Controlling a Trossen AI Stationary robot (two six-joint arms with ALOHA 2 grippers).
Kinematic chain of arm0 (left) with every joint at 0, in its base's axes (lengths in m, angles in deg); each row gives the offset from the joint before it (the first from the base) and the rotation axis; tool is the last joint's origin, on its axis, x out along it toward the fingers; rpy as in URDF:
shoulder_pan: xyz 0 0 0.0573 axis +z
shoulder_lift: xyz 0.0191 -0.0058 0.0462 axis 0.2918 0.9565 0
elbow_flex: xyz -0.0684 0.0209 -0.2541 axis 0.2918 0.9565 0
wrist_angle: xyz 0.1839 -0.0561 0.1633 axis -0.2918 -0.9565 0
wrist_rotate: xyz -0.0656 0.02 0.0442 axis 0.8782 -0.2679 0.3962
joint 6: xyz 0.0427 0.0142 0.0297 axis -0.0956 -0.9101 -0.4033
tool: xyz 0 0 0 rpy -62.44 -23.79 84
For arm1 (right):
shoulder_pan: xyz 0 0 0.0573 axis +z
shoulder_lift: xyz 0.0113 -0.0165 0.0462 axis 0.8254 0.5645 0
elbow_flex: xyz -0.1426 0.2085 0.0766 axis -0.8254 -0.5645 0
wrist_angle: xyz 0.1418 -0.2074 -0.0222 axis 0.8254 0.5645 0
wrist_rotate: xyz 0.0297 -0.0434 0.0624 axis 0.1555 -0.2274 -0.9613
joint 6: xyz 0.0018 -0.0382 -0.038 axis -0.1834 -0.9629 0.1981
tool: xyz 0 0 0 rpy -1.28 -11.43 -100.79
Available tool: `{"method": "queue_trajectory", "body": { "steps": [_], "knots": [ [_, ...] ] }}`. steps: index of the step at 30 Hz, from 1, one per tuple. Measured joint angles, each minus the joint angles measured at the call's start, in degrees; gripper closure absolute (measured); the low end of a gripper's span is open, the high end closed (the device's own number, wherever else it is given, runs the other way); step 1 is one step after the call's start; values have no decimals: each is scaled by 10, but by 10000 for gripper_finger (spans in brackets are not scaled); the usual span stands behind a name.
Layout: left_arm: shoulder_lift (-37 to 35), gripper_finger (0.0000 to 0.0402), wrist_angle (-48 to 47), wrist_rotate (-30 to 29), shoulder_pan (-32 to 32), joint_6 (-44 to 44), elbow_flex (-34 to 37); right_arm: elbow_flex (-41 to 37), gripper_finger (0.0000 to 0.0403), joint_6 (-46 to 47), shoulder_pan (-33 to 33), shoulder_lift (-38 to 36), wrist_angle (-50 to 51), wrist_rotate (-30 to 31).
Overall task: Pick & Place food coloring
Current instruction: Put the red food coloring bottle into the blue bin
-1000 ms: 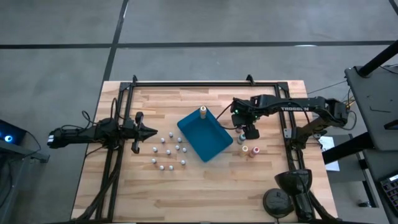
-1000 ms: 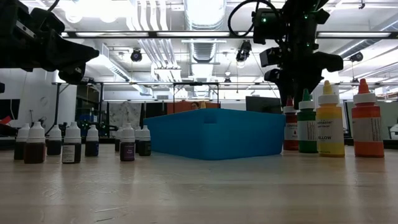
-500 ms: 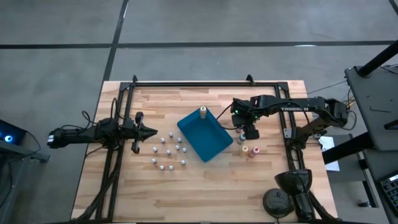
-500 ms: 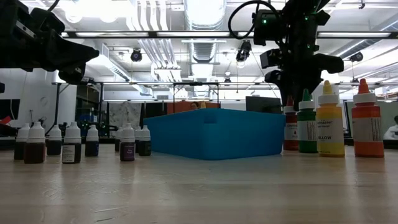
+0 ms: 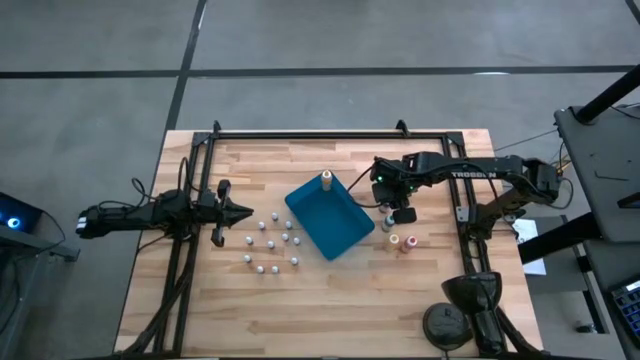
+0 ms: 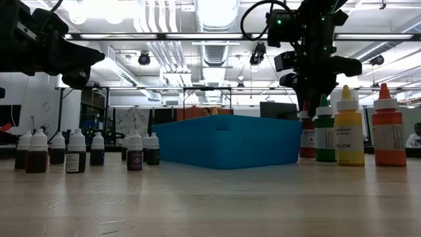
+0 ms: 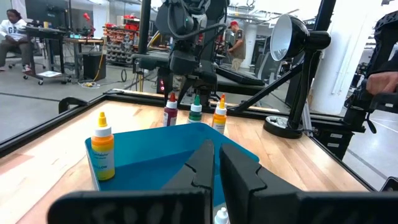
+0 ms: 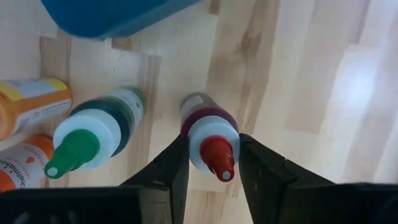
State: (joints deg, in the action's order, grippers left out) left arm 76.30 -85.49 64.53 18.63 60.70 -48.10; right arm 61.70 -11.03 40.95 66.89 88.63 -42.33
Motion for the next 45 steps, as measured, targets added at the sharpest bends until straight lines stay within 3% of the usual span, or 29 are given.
{"method": "queue_trajectory", "body": {
  "steps": [15, 34, 45],
  "knots": [
    [0, 402, 0, 0, 0, 0, 0, 136, 297, 0, 0, 12, 52, 0],
    [0, 402, 0, 0, 0, 0, 0, 308, 296, -9, 0, 133, 90, -2],
    [0, 402, 0, 0, 0, 0, 0, 380, 296, 51, 2, 193, 124, -2]
  ]
}}
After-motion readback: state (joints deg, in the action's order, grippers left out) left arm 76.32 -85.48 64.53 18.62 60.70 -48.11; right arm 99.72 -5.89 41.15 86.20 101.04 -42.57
